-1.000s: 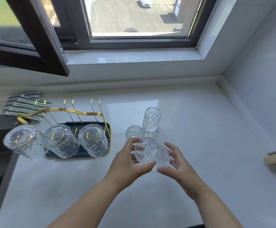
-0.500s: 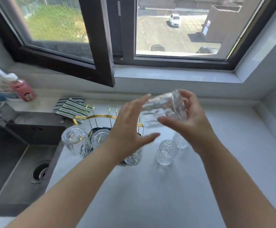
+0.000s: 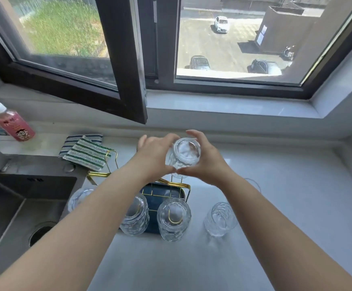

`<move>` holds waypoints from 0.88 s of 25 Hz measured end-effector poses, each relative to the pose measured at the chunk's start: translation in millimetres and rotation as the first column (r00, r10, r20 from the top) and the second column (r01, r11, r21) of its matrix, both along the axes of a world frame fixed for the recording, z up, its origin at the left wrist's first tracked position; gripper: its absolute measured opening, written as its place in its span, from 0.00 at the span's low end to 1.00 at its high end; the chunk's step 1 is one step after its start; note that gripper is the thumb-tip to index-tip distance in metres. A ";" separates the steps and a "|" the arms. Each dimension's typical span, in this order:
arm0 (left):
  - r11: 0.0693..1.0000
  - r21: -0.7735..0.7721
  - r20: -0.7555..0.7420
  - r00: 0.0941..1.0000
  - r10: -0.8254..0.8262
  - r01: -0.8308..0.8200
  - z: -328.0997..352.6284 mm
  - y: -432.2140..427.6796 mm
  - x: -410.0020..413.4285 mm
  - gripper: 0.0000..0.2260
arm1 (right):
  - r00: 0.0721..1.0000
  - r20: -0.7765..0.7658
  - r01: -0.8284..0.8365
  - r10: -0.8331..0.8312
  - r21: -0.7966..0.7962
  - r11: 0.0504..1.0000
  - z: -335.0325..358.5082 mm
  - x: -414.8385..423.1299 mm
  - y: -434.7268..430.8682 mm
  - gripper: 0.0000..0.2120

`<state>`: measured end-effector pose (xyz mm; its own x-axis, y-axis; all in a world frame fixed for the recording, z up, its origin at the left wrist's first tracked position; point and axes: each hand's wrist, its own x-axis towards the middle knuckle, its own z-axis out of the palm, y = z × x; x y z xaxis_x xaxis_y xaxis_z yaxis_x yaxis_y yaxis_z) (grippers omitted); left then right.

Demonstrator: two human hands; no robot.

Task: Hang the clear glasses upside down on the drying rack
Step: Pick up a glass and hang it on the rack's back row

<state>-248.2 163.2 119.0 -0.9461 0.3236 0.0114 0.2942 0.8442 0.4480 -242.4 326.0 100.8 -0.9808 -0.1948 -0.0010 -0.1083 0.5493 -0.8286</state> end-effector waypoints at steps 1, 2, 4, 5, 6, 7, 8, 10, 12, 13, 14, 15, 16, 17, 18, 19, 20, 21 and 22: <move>1.000 -0.020 -0.001 1.000 0.013 -0.013 -5.2 0.2 -2.3 0.28 | 1.000 0.016 -0.001 0.001 0.002 1.000 -6.7 -1.0 -0.6 0.45; 0.999 -0.045 -0.001 1.000 0.019 -0.019 -9.9 1.0 -5.1 0.27 | 1.000 0.026 -0.005 0.005 0.005 1.000 -13.4 -1.9 -1.2 0.46; 0.995 -0.103 0.008 1.000 0.016 -0.015 -16.6 2.5 -9.4 0.26 | 0.999 0.036 -0.022 0.021 0.018 1.000 -23.8 -2.3 -2.2 0.47; 0.991 -0.131 0.017 1.000 0.011 -0.008 -19.4 3.0 -11.1 0.26 | 0.999 0.044 -0.027 0.026 0.024 0.999 -28.0 -2.3 -2.6 0.47; 0.987 -0.160 0.025 1.000 0.008 -0.004 -21.7 3.1 -12.3 0.26 | 0.998 0.054 -0.030 0.029 0.029 0.999 -31.5 -2.7 -3.0 0.47; 0.982 -0.191 0.034 0.999 0.008 -0.001 -23.7 3.2 -13.5 0.27 | 0.997 0.065 -0.034 0.032 0.032 0.999 -34.9 -3.4 -3.7 0.47; 0.976 -0.217 0.042 0.999 0.008 0.001 -25.2 3.2 -14.3 0.28 | 0.996 0.075 -0.041 0.038 0.034 0.999 -37.8 -4.4 -4.7 0.47; 0.968 -0.249 0.057 0.998 0.013 0.001 -26.9 3.1 -14.9 0.29 | 0.995 0.087 -0.057 0.054 0.030 0.998 -42.8 -6.0 -6.7 0.47; 0.963 -0.269 0.072 0.997 0.020 0.000 -27.1 3.4 -15.2 0.30 | 0.994 0.087 -0.068 0.065 0.023 0.997 -46.7 -6.4 -8.1 0.46; 0.960 -0.279 0.081 0.996 0.023 0.000 -27.0 3.8 -15.4 0.30 | 0.994 0.087 -0.070 0.067 0.024 0.997 -48.3 -6.0 -8.3 0.46; 0.957 -0.289 0.091 0.995 0.026 0.002 -27.0 4.2 -15.5 0.30 | 0.994 0.086 -0.070 0.067 0.027 0.997 -50.0 -5.3 -8.6 0.46; 0.955 -0.296 0.103 0.994 0.030 0.002 -27.1 4.8 -15.6 0.30 | 0.994 0.087 -0.067 0.064 0.029 0.997 -51.7 -4.8 -8.7 0.46; 0.955 -0.298 0.115 0.993 0.037 -0.001 -27.3 5.4 -15.8 0.30 | 0.994 0.087 -0.061 0.058 0.032 0.998 -53.3 -4.7 -8.8 0.46; 0.955 -0.296 0.126 0.991 0.045 -0.006 -27.8 6.1 -16.1 0.31 | 0.995 0.086 -0.054 0.051 0.033 0.998 -54.5 -4.7 -8.6 0.46; 0.955 -0.295 0.132 0.990 0.052 -0.011 -28.2 6.6 -16.6 0.31 | 0.995 0.085 -0.049 0.046 0.033 0.998 -55.3 -5.3 -8.5 0.46; 0.954 -0.299 0.136 0.989 0.057 -0.014 -28.7 6.9 -16.9 0.31 | 0.995 0.087 -0.048 0.045 0.030 0.998 -55.9 -5.7 -8.4 0.46; 0.953 -0.304 0.138 0.989 0.060 -0.015 -28.7 7.2 -16.9 0.31 | 0.994 0.094 -0.051 0.048 0.025 0.998 -56.1 -6.2 -7.9 0.47; 0.952 -0.306 0.141 0.988 0.061 -0.015 -27.9 7.7 -16.2 0.32 | 0.993 0.104 -0.059 0.056 0.021 0.998 -56.1 -6.5 -6.7 0.47; 0.952 -0.305 0.143 0.988 0.061 -0.015 -26.4 8.6 -14.8 0.32 | 0.991 0.115 -0.071 0.068 0.019 0.997 -55.6 -6.1 -4.4 0.47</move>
<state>-263.0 171.8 92.5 -0.9410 0.2540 -0.2234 0.2090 0.9558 0.2066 -248.5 321.5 45.2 -0.9581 -0.2611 -0.1179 -0.0518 0.5627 -0.8251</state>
